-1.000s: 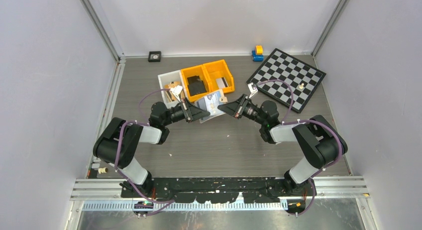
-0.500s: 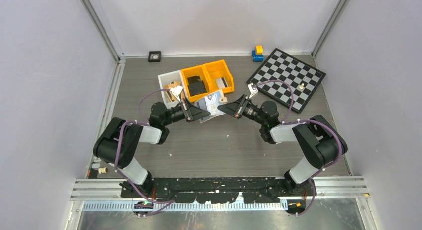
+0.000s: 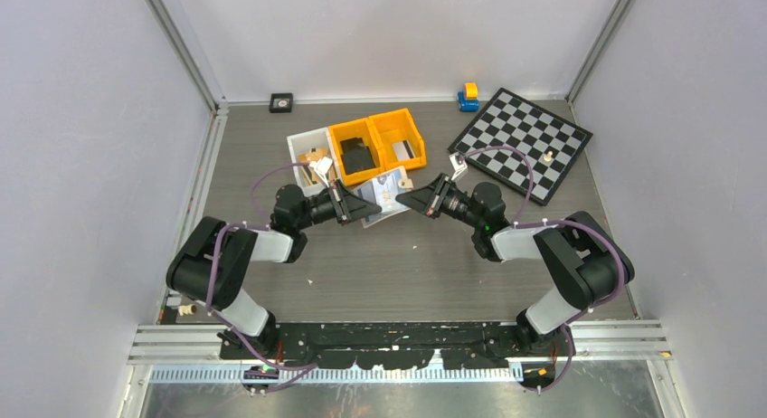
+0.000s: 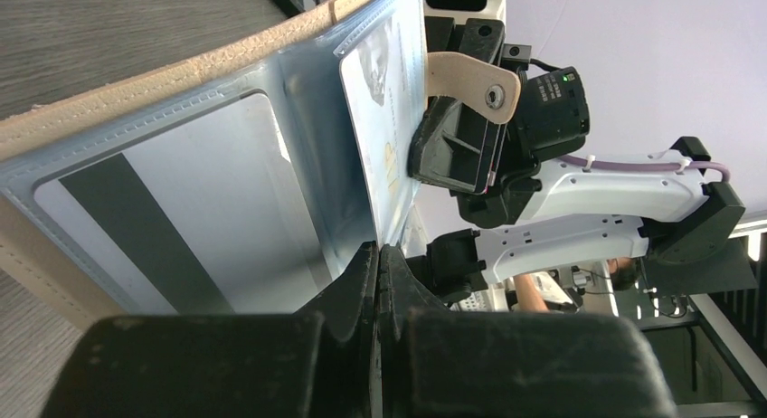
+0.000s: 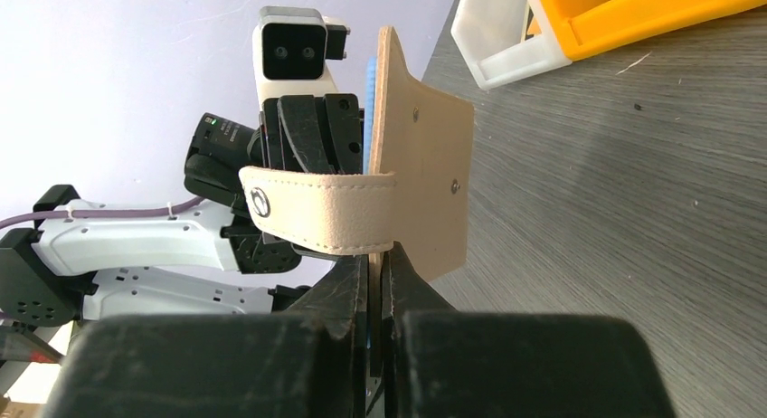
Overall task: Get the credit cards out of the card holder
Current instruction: Remove the credit card from the card holder, then place the credit card in the storage box.
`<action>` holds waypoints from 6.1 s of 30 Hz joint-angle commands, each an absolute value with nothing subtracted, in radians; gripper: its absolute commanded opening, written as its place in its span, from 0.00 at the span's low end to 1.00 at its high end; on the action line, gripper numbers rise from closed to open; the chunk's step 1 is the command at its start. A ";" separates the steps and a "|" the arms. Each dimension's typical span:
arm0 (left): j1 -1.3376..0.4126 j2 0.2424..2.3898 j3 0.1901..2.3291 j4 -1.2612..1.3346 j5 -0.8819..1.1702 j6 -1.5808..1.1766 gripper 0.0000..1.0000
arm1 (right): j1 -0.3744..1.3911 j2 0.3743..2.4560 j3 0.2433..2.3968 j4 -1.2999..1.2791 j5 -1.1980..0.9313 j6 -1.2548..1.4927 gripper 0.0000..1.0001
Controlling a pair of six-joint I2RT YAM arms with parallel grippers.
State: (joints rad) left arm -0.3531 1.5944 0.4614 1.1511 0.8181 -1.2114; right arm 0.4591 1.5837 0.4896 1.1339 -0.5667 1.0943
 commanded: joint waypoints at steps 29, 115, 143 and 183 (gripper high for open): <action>-0.331 1.487 0.479 0.849 0.741 -1.036 0.00 | 0.454 1.486 0.511 1.051 -0.513 1.002 0.01; -0.276 1.525 0.408 1.105 0.764 -1.163 0.00 | 0.448 1.512 0.510 1.078 -0.511 1.045 0.00; -0.265 1.426 0.429 0.806 0.689 -1.036 0.00 | 0.399 1.507 0.505 0.917 -0.418 1.035 0.00; -0.426 1.992 1.434 0.125 0.344 -0.840 0.00 | 0.358 1.267 0.466 0.510 -0.052 0.918 0.01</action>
State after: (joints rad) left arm -0.4187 1.9663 1.3621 0.1646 0.3641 -0.8707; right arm 0.3588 1.3125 0.4633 0.4591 -0.0647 0.9142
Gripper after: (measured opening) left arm 0.007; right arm 0.065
